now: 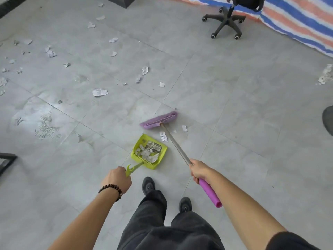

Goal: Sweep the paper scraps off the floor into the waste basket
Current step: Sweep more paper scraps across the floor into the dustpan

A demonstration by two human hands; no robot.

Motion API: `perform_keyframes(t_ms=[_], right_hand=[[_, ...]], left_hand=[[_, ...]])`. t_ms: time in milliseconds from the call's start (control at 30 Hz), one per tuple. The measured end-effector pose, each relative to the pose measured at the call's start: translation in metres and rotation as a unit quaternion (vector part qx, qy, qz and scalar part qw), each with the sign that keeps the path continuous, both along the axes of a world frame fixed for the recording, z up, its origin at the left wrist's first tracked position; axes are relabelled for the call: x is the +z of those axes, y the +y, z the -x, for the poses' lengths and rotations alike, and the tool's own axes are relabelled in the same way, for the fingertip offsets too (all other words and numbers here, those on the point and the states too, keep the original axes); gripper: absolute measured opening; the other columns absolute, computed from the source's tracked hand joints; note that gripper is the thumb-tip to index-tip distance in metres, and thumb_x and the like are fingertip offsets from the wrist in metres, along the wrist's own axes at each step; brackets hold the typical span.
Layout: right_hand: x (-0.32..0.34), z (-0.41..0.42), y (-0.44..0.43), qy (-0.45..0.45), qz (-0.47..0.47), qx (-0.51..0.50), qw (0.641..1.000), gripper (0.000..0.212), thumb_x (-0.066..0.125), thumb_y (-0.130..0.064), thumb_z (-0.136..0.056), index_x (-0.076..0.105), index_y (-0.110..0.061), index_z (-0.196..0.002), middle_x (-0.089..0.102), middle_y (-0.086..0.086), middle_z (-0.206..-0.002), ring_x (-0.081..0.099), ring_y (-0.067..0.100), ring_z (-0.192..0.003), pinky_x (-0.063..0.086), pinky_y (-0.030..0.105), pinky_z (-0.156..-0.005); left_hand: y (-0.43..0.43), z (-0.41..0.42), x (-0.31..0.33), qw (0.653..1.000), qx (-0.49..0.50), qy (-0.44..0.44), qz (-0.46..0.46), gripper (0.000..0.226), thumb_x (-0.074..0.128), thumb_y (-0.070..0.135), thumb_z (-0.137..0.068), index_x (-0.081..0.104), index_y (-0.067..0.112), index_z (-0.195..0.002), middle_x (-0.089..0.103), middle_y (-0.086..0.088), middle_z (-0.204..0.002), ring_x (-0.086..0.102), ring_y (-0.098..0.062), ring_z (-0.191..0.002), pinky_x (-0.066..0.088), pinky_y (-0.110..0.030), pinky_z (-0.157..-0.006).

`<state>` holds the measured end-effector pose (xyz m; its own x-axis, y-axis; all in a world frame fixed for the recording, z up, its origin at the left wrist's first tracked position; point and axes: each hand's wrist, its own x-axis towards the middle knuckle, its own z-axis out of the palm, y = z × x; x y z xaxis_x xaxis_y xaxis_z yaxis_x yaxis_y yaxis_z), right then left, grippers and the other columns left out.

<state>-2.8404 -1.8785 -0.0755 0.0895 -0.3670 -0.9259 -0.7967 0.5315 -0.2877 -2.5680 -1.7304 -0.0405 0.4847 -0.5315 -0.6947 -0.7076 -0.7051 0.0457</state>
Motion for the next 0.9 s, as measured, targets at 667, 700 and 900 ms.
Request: perform_keyframes(t_ms=[667, 700, 900], right_hand=[[0.037, -0.048, -0.043, 0.023, 0.037, -0.204, 0.978, 0.021, 0.032, -0.022, -0.102, 0.052, -0.024, -0.107, 0.046, 0.007, -0.064, 0.035, 0.011, -0.041, 0.030, 0.017, -0.037], [0.031, -0.049, -0.052, 0.036, 0.042, -0.203, 0.978, 0.024, 0.031, -0.020, -0.100, 0.054, -0.017, -0.105, 0.046, 0.007, -0.061, 0.036, 0.012, -0.040, 0.030, 0.018, -0.038], [0.019, -0.063, -0.061, 0.088, 0.041, -0.086, 0.992, 0.046, 0.032, 0.003, -0.071, 0.056, -0.002, -0.111, 0.055, 0.015, -0.056, 0.049, 0.023, -0.039, 0.043, 0.027, -0.047]], left_hand=[[-0.074, -0.068, 0.012, 0.999, -0.031, 0.018, -0.040, 0.008, 0.049, 0.014, -0.085, 0.056, 0.017, -0.087, 0.055, 0.002, -0.077, 0.055, -0.016, -0.063, 0.040, -0.024, -0.048], [-0.075, -0.068, 0.013, 0.999, -0.032, 0.016, -0.040, 0.008, 0.049, 0.015, -0.085, 0.056, 0.017, -0.088, 0.055, 0.003, -0.076, 0.055, -0.017, -0.064, 0.039, -0.024, -0.048], [-0.078, -0.063, 0.010, 0.999, -0.023, 0.014, -0.044, 0.008, 0.049, 0.013, -0.083, 0.055, 0.017, -0.083, 0.058, 0.002, -0.075, 0.055, -0.016, -0.060, 0.039, -0.023, -0.046]])
